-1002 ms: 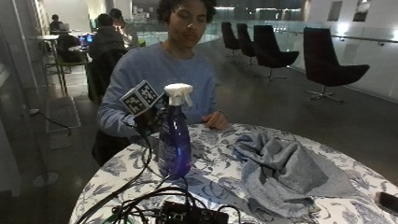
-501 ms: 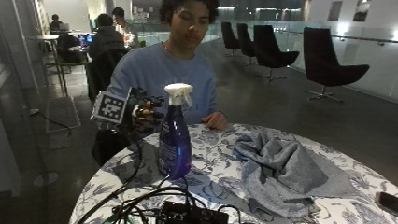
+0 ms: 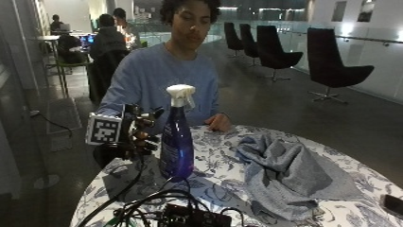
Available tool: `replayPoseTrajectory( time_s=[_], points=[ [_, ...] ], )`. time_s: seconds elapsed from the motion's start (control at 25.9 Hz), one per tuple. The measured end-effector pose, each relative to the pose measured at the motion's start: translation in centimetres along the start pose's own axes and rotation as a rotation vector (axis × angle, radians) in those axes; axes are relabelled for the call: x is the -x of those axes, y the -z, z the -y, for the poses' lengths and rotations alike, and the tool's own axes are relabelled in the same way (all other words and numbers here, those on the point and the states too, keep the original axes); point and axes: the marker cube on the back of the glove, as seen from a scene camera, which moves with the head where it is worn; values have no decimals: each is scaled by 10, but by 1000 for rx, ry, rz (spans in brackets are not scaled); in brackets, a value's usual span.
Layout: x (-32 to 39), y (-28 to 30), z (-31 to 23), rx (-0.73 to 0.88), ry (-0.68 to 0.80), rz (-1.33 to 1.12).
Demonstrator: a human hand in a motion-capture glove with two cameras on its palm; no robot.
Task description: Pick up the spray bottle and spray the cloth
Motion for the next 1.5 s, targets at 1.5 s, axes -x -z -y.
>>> replayPoseTrajectory(
  time_s=[1.5],
  points=[
    [108,-98,213,468,22,-713]
  ],
)
